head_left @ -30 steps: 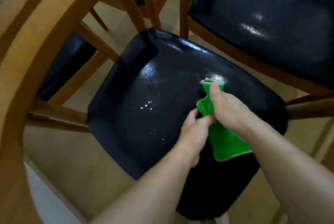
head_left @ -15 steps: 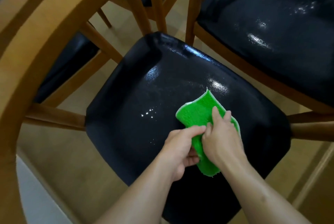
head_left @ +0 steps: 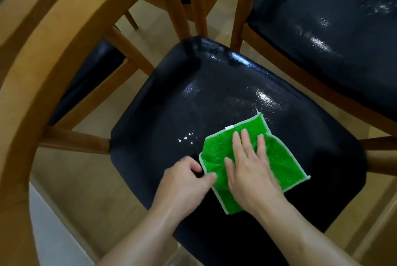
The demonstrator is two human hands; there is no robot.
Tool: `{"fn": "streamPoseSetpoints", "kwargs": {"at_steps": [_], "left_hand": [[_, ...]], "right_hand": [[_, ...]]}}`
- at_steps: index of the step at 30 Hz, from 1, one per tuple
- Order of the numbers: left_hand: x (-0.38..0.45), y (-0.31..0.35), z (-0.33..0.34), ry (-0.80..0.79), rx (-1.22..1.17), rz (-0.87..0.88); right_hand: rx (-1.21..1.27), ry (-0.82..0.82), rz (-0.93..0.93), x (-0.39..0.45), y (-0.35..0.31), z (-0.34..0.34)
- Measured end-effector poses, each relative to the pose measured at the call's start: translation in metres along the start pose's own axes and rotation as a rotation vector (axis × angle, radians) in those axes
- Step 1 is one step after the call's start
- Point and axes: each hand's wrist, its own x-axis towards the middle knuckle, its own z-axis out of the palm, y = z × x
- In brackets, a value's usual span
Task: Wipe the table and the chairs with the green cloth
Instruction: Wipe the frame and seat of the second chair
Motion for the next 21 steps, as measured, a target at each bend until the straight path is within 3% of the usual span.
{"fn": "streamPoseSetpoints", "kwargs": {"at_steps": [3, 7, 11, 15, 21], "left_hand": [[0.015, -0.015, -0.023, 0.24, 0.22, 0.024], [0.04, -0.043, -0.057, -0.087, 0.544, -0.202], [0.057, -0.057, -0.049, -0.308, 0.658, -0.246], [0.065, -0.054, -0.041, -0.361, 0.644, -0.322], [0.064, -0.058, -0.044, -0.378, 0.643, -0.279]], "right_hand": [[-0.047, -0.028, 0.066, 0.021, -0.001, 0.0], [-0.168, 0.038, 0.12, 0.063, 0.016, -0.024], [-0.194, 0.14, 0.132, 0.091, 0.018, -0.039], [-0.254, 0.241, 0.134, 0.088, 0.006, -0.024], [-0.308, 0.191, 0.028, 0.067, -0.007, -0.007]]}}
